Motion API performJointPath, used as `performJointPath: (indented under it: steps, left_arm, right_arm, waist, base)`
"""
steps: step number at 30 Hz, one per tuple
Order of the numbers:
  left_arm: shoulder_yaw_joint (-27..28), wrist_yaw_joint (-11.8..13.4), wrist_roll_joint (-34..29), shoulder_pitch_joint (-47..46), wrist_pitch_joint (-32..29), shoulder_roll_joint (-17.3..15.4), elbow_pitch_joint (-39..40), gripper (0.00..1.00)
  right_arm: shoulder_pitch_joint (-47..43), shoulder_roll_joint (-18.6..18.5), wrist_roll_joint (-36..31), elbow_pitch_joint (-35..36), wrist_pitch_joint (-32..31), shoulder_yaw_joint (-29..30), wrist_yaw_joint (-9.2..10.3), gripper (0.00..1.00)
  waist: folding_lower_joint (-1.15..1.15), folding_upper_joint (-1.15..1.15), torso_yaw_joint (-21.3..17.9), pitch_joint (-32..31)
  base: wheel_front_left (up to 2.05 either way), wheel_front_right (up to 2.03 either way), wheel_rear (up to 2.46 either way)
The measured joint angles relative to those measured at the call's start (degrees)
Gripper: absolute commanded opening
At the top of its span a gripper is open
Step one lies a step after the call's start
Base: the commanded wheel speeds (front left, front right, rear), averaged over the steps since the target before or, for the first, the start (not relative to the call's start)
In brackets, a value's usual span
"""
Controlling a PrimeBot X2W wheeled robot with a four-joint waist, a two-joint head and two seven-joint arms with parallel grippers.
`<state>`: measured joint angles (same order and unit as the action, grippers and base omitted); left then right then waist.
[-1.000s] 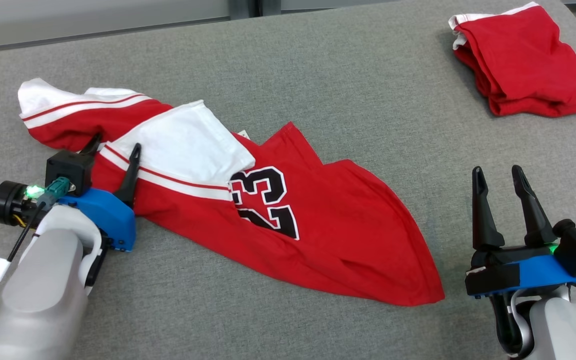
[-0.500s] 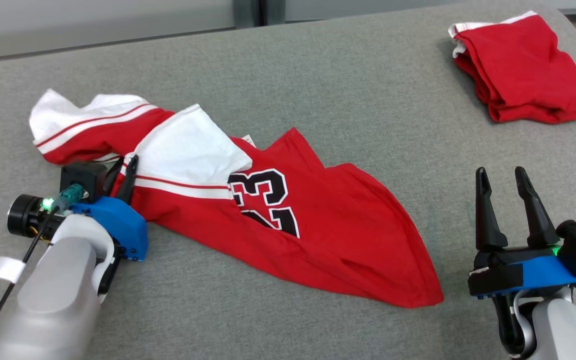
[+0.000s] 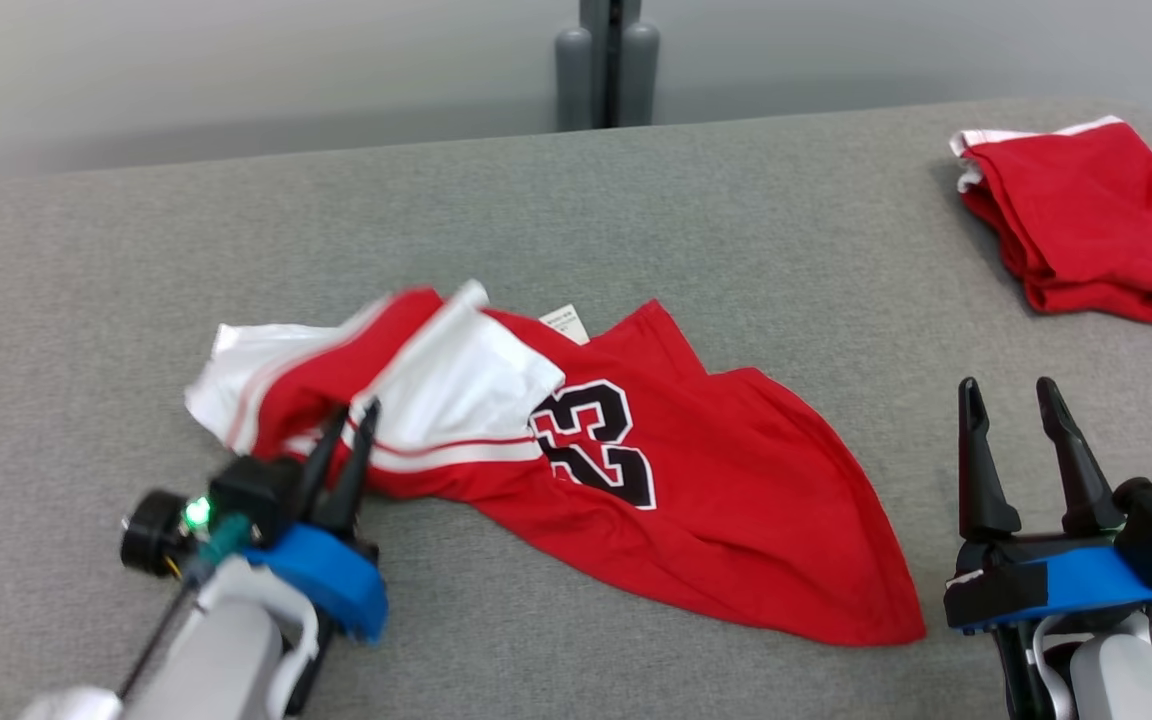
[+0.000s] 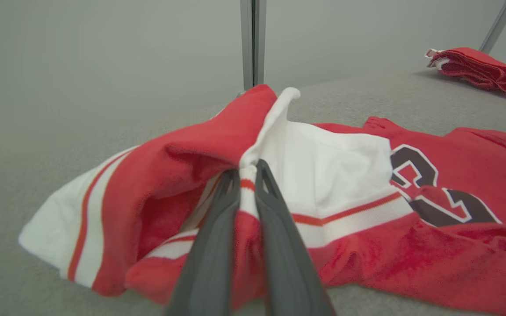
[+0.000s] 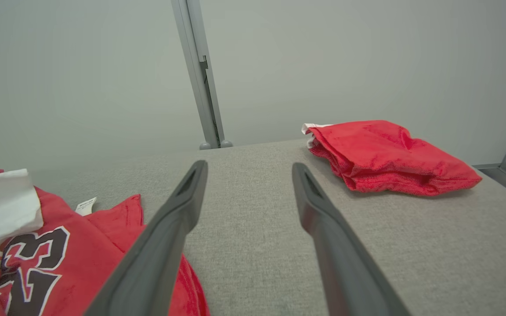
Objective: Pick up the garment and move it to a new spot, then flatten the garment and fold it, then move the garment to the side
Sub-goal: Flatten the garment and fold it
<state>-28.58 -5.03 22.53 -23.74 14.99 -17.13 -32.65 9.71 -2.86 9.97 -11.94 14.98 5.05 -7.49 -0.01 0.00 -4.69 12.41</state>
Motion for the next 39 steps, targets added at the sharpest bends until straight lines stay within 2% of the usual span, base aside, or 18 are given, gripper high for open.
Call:
performJointPath:
  steps: [7,15,16,17,23,28,39]
  left_arm:
    - [-0.23,0.59,-3.38,11.38,0.01,1.38,9.56,0.0]
    - [1.87,-0.07,-4.44,19.0,0.03,2.77,13.5,0.0]
    - [1.97,-0.14,-4.36,19.68,0.02,3.0,13.61,0.29]
    - [2.05,-0.43,-4.39,20.26,0.02,3.19,13.89,1.0]
    - [5.72,-0.93,-6.58,19.97,0.01,3.82,20.86,1.0]
    - [9.59,-1.08,-8.6,19.2,0.03,3.13,25.39,1.0]
    - [15.17,-1.2,-10.02,15.02,0.07,1.49,24.09,1.0]
  right_arm:
    - [-1.21,0.0,-0.27,0.02,0.0,0.1,0.0,1.0]
    - [-1.98,0.01,-0.42,-0.35,0.01,0.24,0.0,1.0]
    - [-2.04,0.01,-0.41,-0.38,0.01,0.25,0.0,1.0]
    - [-2.1,0.01,-0.41,-0.38,0.01,0.24,0.0,1.0]
    - [-2.74,0.01,-0.4,-0.62,0.01,0.24,0.0,1.0]
    - [-2.75,0.01,-0.31,-0.62,0.01,-0.03,0.0,1.0]
    - [-2.55,0.01,0.2,-0.64,0.01,-0.15,0.0,1.0]
  waist:
    - [0.0,0.0,2.33,-1.08]
    - [0.0,0.0,4.01,-1.99]
    - [0.0,0.0,4.13,-2.13]
    - [0.0,0.0,4.22,-2.23]
    - [0.0,0.0,4.66,-2.92]
    - [0.01,0.0,4.34,-3.03]
    - [0.01,0.0,1.91,-2.17]
  base:
    - [0.0,0.0,0.0]
    - [0.0,0.0,0.0]
    - [0.0,0.0,0.0]
    - [0.0,0.0,0.0]
    - [0.0,0.0,0.0]
    - [0.0,0.0,0.0]
    - [0.0,0.0,0.0]
